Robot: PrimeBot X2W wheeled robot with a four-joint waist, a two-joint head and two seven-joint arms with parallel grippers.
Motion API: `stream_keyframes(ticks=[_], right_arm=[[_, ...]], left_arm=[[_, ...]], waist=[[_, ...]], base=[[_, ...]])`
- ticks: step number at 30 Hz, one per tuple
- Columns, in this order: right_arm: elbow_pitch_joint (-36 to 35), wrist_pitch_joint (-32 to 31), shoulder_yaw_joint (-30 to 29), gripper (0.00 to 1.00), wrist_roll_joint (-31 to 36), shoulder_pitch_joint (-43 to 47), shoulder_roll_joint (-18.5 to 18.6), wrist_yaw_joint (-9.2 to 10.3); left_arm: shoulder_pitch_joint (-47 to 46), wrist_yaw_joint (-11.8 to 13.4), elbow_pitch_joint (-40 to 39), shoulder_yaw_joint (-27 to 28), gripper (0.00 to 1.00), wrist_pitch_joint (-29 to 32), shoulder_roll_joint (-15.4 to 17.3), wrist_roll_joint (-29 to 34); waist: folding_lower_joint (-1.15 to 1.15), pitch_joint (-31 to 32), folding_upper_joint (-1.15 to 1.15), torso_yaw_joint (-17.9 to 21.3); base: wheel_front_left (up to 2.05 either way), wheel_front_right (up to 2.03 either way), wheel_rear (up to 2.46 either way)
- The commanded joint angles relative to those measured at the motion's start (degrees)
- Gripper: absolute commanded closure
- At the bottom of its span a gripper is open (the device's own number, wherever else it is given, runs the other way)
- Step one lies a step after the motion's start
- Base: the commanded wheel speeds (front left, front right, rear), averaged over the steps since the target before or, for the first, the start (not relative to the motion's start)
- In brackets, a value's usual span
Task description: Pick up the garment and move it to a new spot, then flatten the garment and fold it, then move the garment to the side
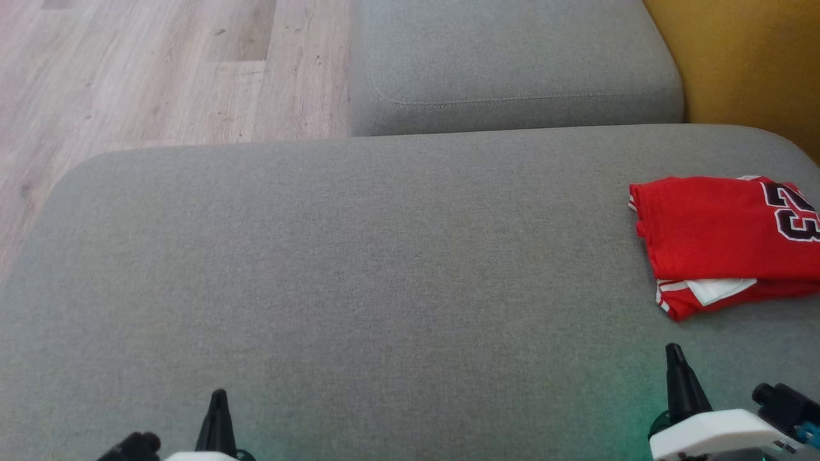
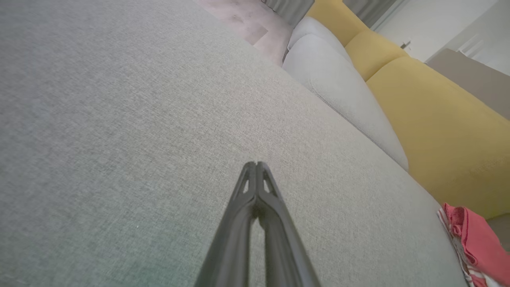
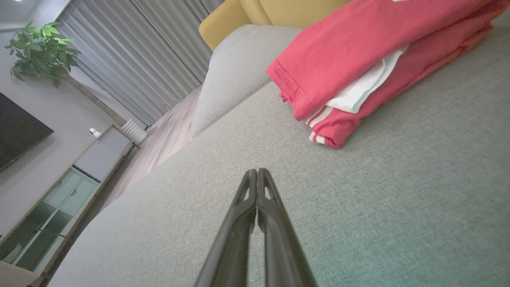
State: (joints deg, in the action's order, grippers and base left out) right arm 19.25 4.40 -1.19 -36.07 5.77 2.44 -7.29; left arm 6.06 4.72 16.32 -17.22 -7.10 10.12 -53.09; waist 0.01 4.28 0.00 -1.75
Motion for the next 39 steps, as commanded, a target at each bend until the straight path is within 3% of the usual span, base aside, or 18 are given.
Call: stream_keyframes(ticks=[1, 39], right_arm=[[-2.0, -0.3, -0.1, 1.0, -1.4, -3.1, 0.2, -0.08], [-3.5, -5.2, -2.5, 1.0, -26.7, -7.2, 0.3, -0.13]], left_arm=[[-3.1, -0.4, -1.7, 1.9, 1.0, 0.1, 0.0, -1.0], [-7.3, -5.9, -2.0, 11.8, 1.0, 6.2, -3.2, -18.7]], waist=[[0.0, 0.0, 0.0, 0.0], [0.0, -2.1, 0.0, 0.8]], base=[[0.0, 0.0, 0.0], [0.0, 0.0, 0.0]])
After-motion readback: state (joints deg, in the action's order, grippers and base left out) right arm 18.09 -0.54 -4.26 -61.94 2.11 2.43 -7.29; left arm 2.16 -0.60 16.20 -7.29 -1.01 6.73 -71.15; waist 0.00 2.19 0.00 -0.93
